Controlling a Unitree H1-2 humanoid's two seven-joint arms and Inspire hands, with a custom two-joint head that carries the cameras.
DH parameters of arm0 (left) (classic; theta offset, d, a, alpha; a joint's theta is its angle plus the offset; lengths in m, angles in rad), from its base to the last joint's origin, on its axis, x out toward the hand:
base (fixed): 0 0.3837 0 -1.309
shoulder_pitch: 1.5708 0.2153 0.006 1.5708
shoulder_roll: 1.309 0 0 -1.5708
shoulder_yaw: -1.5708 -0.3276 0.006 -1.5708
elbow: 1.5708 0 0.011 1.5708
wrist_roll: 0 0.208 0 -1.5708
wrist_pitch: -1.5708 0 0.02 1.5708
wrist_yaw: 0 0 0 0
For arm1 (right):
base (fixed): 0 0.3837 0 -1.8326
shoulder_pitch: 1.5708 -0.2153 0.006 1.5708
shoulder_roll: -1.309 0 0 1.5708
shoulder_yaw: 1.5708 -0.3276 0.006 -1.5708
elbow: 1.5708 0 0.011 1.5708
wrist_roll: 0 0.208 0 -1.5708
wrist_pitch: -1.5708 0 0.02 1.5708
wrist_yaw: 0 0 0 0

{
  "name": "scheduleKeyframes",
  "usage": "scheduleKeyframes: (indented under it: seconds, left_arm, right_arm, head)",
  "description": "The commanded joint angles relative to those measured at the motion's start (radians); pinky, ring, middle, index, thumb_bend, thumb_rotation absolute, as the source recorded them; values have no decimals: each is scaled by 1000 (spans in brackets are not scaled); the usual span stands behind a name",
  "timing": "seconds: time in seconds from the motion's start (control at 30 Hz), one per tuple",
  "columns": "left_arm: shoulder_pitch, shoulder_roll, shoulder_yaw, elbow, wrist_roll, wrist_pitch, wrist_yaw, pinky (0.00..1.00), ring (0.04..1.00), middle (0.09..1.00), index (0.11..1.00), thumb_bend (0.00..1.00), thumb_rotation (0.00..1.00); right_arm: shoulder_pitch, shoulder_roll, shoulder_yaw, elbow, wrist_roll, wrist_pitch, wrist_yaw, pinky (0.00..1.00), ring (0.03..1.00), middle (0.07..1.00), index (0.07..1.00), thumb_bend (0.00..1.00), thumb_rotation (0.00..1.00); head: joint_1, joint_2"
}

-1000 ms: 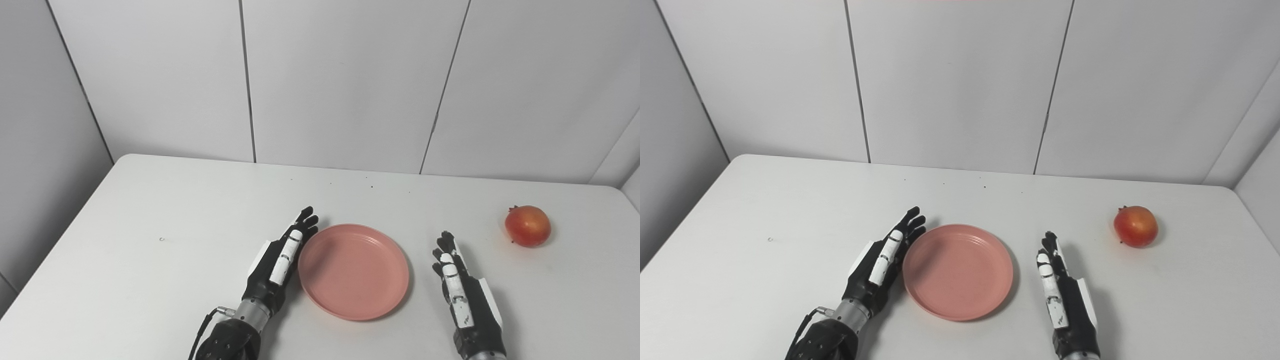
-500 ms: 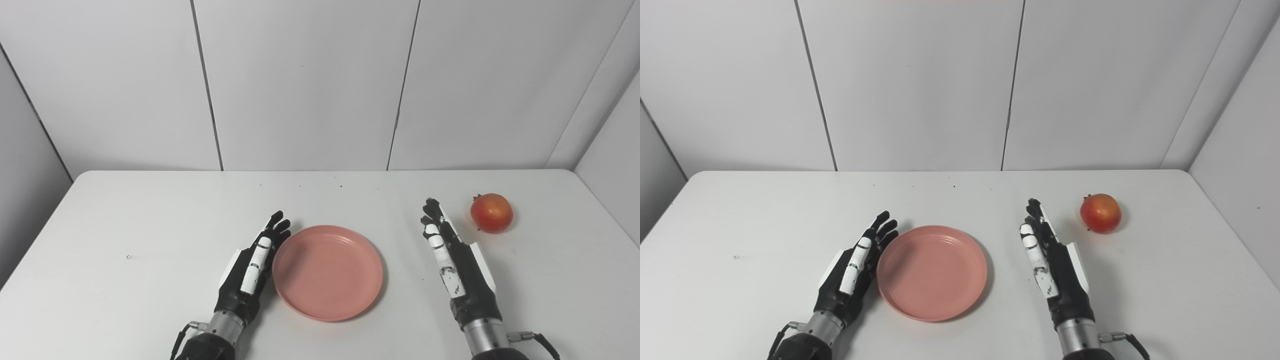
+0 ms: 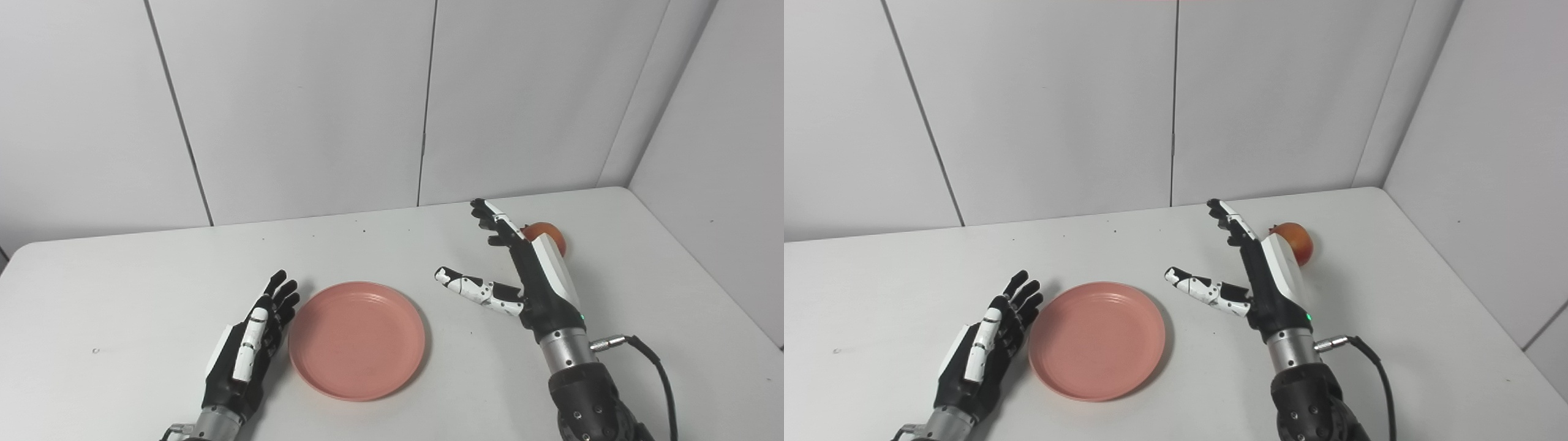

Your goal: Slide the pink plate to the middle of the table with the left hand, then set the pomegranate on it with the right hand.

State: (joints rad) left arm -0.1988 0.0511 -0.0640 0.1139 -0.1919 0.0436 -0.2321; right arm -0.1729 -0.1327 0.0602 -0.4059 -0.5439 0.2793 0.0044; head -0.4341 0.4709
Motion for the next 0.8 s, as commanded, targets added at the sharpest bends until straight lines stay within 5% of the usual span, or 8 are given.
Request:
scheduleKeyframes:
  seconds: [0.0,0.47,0.77]
  left_arm:
    - [10,5,8,29,-6,13,-5,983,948,947,936,418,1000]
    - [6,19,21,49,-16,2,-35,991,952,956,950,392,1000]
    - [8,27,31,43,-19,16,-42,986,954,953,945,380,1000]
  right_arm:
    - [-42,-19,-17,-32,-32,-11,-21,779,841,859,875,718,475]
    - [-101,-77,-103,-19,-183,4,-50,769,853,890,902,857,368]
    - [-132,-94,-157,31,-256,68,-53,731,842,894,911,929,405]
  head:
    - [-2,-4]
    - [-34,-10]
    - [-65,-4]
